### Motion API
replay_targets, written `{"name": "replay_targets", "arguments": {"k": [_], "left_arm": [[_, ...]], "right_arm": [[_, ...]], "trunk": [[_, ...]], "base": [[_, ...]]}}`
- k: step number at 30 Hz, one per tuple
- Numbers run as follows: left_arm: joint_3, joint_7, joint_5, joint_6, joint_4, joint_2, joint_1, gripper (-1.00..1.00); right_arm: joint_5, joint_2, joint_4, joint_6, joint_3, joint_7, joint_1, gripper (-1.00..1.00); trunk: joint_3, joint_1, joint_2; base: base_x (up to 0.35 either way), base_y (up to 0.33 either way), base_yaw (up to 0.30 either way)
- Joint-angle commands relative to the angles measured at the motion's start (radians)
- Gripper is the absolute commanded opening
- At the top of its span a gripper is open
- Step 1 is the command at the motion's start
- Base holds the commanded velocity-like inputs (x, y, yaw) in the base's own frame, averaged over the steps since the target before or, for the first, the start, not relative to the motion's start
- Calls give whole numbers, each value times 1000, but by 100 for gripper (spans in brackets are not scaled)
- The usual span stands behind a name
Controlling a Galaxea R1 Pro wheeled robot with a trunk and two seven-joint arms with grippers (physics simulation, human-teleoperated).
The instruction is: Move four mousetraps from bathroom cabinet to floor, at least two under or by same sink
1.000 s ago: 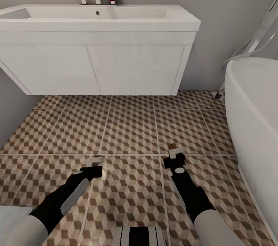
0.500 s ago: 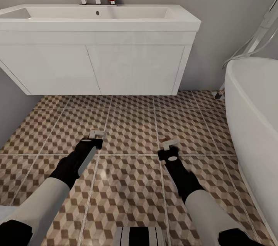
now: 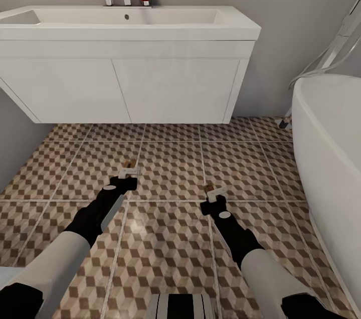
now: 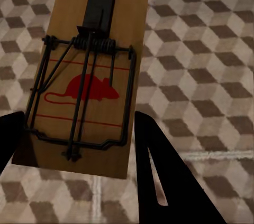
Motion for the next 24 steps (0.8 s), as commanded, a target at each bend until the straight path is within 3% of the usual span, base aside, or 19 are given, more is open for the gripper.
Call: {"name": "replay_targets", "arguments": {"k": [1, 4, 12, 24], "left_arm": [[-6, 10, 7, 3, 4, 2, -1, -100], [-6, 9, 7, 2, 29, 0, -1, -100], [-7, 7, 7, 1, 58, -2, -1, -100], [-6, 5, 7, 0, 85, 1, -1, -100]], "right_arm": [[9, 0, -1, 6, 4, -3, 0, -100], [9, -1, -1, 4, 3, -2, 0, -100], [11, -1, -15, -1, 7, -2, 0, -100], [12, -3, -20, -8, 6, -1, 1, -100]], "trunk": [[-1, 0, 0], [-1, 0, 0], [-32, 3, -2], [-92, 9, -5]], "base": [[0, 0, 0], [0, 0, 0], [0, 0, 0], [0, 0, 0]]}}
